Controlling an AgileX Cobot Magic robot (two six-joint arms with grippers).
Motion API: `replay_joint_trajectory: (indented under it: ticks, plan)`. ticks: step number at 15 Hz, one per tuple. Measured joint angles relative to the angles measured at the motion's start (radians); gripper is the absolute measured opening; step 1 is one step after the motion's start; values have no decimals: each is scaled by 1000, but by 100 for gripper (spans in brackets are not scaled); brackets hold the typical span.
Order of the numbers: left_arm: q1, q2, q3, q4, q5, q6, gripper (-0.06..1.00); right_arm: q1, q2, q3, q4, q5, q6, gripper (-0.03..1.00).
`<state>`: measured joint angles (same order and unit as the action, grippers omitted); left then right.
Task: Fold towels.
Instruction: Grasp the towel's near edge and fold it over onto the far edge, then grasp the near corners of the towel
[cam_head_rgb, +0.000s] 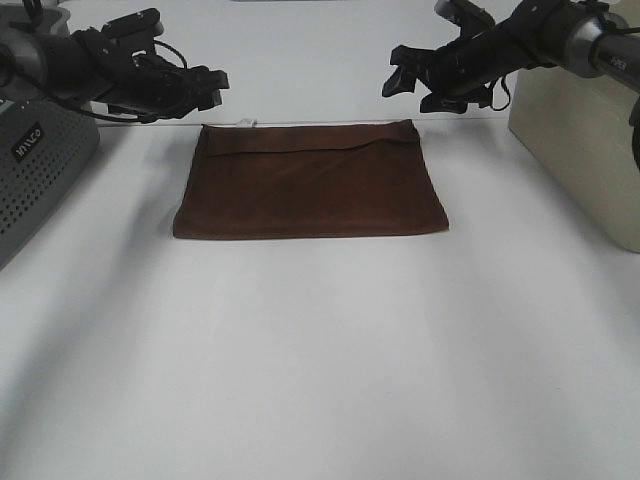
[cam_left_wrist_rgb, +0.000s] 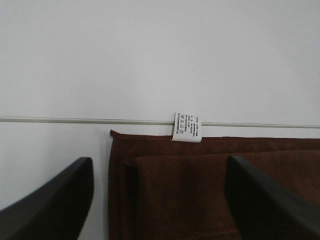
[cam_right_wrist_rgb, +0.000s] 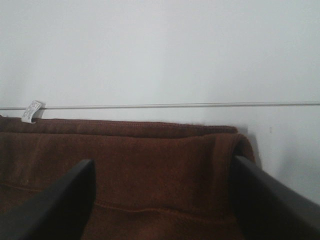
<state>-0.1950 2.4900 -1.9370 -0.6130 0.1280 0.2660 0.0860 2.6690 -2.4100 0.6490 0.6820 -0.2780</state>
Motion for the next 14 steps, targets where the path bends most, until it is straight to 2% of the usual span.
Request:
replay_joint_trajectory:
  ticks: [2,4,7,9,11,14]
  plan:
    - [7,-1,0,32,22,3,76,-2,-8,0,-23,43,0,76]
    - [32,-19,0,48,115,3,77,-8,-35,0,-60,132,0,76]
    - [69,-41,0,49,331,-4,77,-28,-75,0,-102,342,23,76]
    - [73,-41,0,49,506,-66,77,-37,-79,0,-128,493,94,76]
    - [73,-41,0,50,652,-145,77,-37,-79,0,-151,525,132,76]
    - [73,-41,0,61,772,-231,77,-37,-79,1,-170,526,191,75]
